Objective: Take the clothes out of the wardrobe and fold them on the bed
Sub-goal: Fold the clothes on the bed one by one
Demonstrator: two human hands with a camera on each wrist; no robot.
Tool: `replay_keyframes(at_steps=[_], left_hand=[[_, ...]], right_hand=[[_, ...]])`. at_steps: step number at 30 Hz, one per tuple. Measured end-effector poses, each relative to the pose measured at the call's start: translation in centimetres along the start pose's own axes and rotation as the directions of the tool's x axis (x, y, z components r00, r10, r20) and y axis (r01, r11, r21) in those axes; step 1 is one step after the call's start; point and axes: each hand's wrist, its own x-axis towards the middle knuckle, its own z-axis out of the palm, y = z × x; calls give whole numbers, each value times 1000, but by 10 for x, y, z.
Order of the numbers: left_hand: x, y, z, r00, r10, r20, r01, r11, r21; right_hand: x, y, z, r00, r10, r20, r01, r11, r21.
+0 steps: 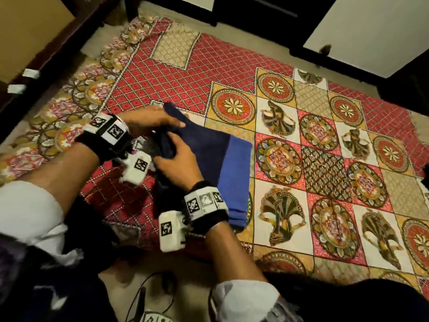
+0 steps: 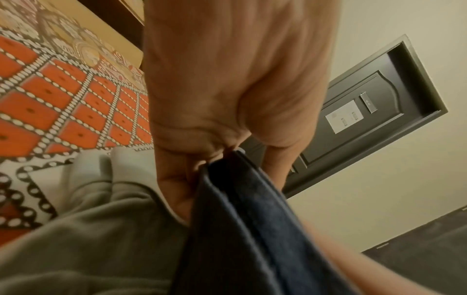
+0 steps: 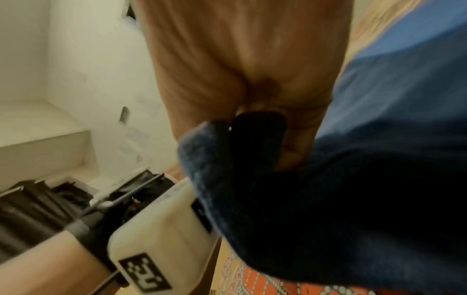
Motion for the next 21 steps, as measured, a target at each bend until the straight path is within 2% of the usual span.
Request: replay_keyframes(at_steps=[6,12,14,16,18,20,21], left_hand=[[17,-18,-26,963,-25,-269,13,999,-44],[23,-19,-35,937,80,-340,-106,993,-58],[25,-22,-38,932,73,-356,-99,993,-56],[29,-29,-44,936,12,-351,-38,997,-67],[31,-35,-46,943,-46,-329,38,999,-31],[35,-40,-46,937,-13,-349,48,995,91],[37,-42,-46,928,24,-372,46,983,180]], right_hand=[[1,14,16,998,63,6,-63,988,142],[11,14,35,992,128,1,-126,974,186],[13,12,41,984,176,28,-178,965,192],[10,15,46,977,208,54,-214,960,181],[-2,15,42,990,143,-5,-143,987,68],[-19,20,25,988,-25,-152,0,986,-167],[-30,27,12,966,-123,-226,62,964,-259]])
